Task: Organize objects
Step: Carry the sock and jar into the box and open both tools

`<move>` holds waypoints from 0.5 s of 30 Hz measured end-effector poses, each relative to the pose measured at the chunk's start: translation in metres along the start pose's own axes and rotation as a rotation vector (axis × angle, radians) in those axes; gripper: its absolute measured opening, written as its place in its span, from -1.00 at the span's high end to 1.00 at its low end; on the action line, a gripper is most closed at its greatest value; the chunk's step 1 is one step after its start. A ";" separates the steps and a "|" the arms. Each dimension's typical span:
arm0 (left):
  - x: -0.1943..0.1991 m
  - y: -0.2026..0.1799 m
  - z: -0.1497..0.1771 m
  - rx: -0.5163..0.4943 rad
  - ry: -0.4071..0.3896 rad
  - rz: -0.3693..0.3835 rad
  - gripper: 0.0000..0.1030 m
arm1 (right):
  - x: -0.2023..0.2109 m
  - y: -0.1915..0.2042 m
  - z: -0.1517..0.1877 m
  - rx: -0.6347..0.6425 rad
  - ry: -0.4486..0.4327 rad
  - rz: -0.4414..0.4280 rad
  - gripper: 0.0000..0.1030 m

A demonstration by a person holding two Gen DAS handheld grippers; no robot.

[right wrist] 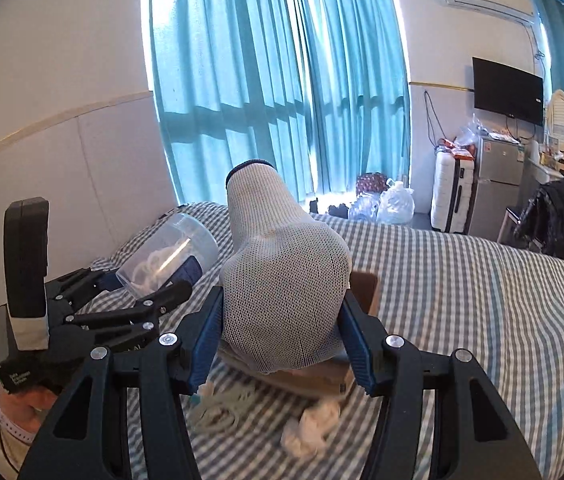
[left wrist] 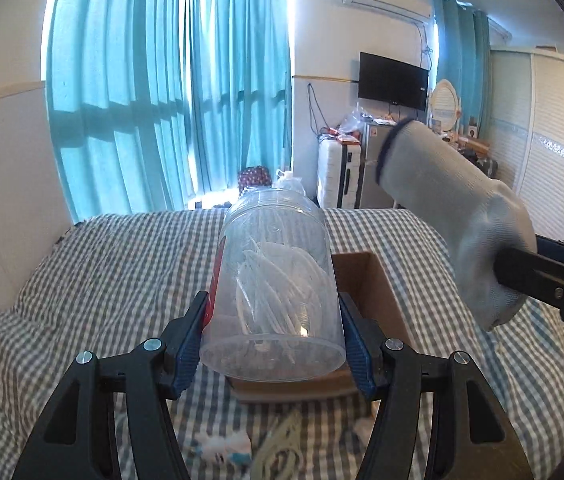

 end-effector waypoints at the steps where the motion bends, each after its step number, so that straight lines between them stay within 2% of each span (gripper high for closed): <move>1: -0.007 0.000 -0.003 -0.003 0.002 0.000 -0.22 | -0.012 -0.001 -0.003 0.004 0.005 -0.002 -0.08; 7: -0.066 0.003 0.001 -0.015 0.048 -0.014 -0.22 | -0.083 -0.013 0.002 0.000 0.062 -0.008 -0.08; 12: -0.113 0.001 0.025 -0.038 0.103 -0.020 -0.22 | -0.145 -0.033 0.025 -0.027 0.136 0.002 -0.07; 15: -0.133 -0.001 0.044 -0.050 0.144 -0.009 -0.22 | -0.165 -0.045 0.042 -0.049 0.172 0.003 -0.07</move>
Point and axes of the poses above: each gripper's, at about its wrist camera, not at the fingertips, and x roughly against the way its jaws point, y to its left, z to its underside, the point moved 10 cm from there along -x, roughly the way its jaws point, and after that the axes turned 1 degree about -y, right-handed, at the moved point
